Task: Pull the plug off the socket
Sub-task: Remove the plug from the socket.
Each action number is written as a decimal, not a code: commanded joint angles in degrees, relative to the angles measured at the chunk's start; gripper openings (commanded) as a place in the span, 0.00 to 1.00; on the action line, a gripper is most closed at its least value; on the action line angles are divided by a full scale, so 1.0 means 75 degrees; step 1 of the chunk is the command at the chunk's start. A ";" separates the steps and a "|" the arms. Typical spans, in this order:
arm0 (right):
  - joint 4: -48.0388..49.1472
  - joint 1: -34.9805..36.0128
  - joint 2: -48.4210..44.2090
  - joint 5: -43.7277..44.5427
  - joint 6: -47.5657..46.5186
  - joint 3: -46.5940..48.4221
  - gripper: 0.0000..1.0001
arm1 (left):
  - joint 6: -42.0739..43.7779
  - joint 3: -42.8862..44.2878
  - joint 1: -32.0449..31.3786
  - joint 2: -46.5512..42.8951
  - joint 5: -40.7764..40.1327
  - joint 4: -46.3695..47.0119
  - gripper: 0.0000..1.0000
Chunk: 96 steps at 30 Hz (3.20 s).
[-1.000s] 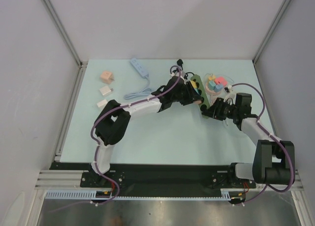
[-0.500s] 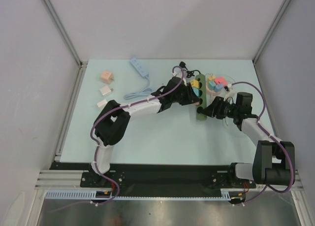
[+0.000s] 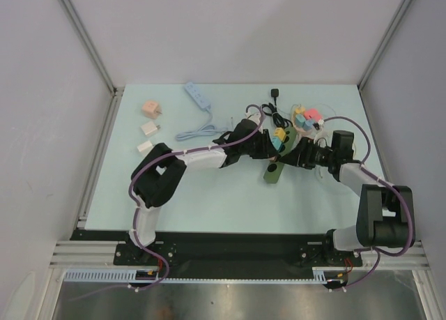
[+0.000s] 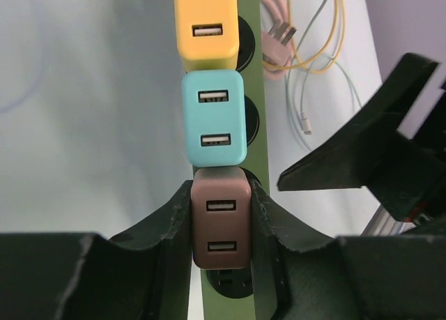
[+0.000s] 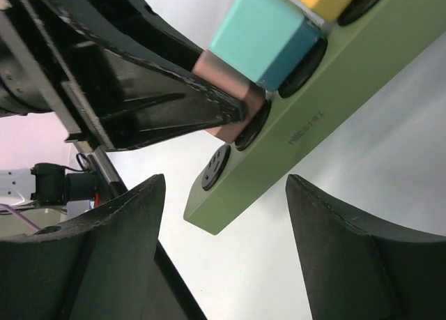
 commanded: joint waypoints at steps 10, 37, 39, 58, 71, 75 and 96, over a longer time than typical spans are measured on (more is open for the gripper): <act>0.0623 -0.0119 0.0594 -0.0630 0.1156 0.0074 0.88 | -0.0223 0.0250 -0.0119 -0.0872 -0.0410 0.2091 0.00; 0.0201 -0.0305 0.0653 0.1306 0.1744 0.0180 0.00 | -0.1138 0.0708 -0.0729 -0.0672 -0.1148 0.2538 0.00; 0.0038 -0.0411 0.0524 0.1457 0.1581 0.0192 0.00 | -0.1290 0.0323 -0.0729 -0.0917 -0.1253 0.2725 0.00; -0.0526 -0.0786 0.0184 0.2429 0.0924 0.0332 0.00 | -0.0599 0.0798 -0.0822 -0.1401 -0.1570 -0.0384 0.00; -0.0924 -0.0610 0.0020 0.3028 0.0561 0.0438 0.00 | 0.0021 0.2981 -0.0987 -0.0684 -0.1910 -0.2501 0.00; -0.0924 -0.0610 0.0008 0.3028 0.0537 0.0449 0.00 | -0.0048 0.2725 -0.0835 -0.0929 -0.1431 -0.2432 0.00; -0.0725 -0.0645 -0.0015 0.2385 0.0479 0.0391 0.00 | -0.1139 -0.0218 0.0243 -0.2370 0.0352 -0.0005 0.00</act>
